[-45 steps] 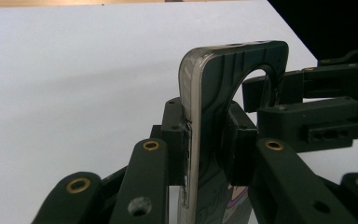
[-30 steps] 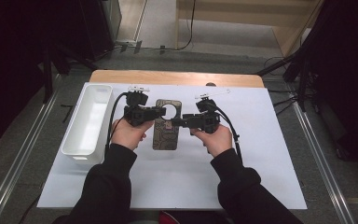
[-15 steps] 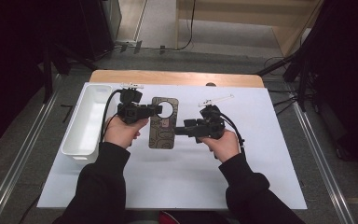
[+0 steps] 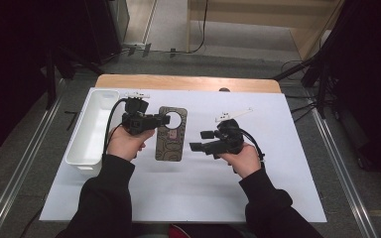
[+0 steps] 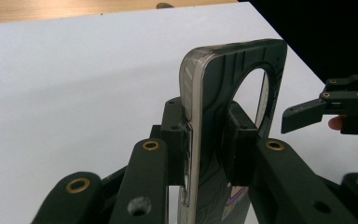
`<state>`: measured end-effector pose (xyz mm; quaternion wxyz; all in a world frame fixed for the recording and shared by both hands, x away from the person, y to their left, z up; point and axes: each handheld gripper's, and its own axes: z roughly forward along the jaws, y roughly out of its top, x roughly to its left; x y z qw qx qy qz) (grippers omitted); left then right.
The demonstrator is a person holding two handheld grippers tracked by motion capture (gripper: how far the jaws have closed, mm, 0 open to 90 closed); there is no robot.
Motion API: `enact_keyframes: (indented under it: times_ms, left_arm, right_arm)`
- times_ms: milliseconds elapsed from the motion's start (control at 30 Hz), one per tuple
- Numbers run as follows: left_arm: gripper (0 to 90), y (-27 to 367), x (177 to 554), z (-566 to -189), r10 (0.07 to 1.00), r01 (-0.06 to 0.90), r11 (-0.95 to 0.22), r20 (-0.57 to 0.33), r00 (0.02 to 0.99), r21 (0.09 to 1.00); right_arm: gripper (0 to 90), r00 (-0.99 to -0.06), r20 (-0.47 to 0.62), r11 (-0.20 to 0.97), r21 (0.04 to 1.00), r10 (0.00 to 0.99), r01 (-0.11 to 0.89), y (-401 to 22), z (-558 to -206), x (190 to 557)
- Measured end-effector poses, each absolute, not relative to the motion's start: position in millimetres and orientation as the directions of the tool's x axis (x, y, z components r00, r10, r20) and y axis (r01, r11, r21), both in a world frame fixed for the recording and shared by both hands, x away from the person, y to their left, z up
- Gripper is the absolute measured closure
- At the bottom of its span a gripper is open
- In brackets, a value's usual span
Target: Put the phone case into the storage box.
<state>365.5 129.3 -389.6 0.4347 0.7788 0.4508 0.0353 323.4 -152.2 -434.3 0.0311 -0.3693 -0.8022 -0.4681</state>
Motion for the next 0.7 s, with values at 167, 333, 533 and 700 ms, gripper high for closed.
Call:
enact_keyframes:
  times_ms: [167, 333, 533, 700]
  left_arm:
    - [73.6, 132.8, 364.9, -390.4, 0.733, 0.675, -0.212, -0.342, 0.588, 0.707]
    - [73.7, 134.2, 364.7, -391.5, 0.721, 0.679, -0.211, -0.357, 0.594, 0.703]
    - [73.6, 133.4, 365.2, -392.8, 0.708, 0.684, -0.212, -0.372, 0.6, 0.698]
    - [73.6, 134.0, 364.0, -392.1, 0.703, 0.682, -0.21, -0.377, 0.603, 0.7]
  right_arm:
    - [22.4, -0.721, 0.392, 0.319, 0.703, 0.572, 0.636, -153.7, -447.2, 318.5]
    - [22.4, -0.721, 0.385, 0.311, 0.713, 0.576, 0.628, -157.7, -452.2, 313.6]
    - [22.4, -0.729, 0.366, 0.335, 0.708, 0.579, 0.622, -159.9, -454.8, 310.3]
    - [22.4, -0.724, 0.373, 0.329, 0.706, 0.58, 0.627, -166.8, -459.1, 306.0]
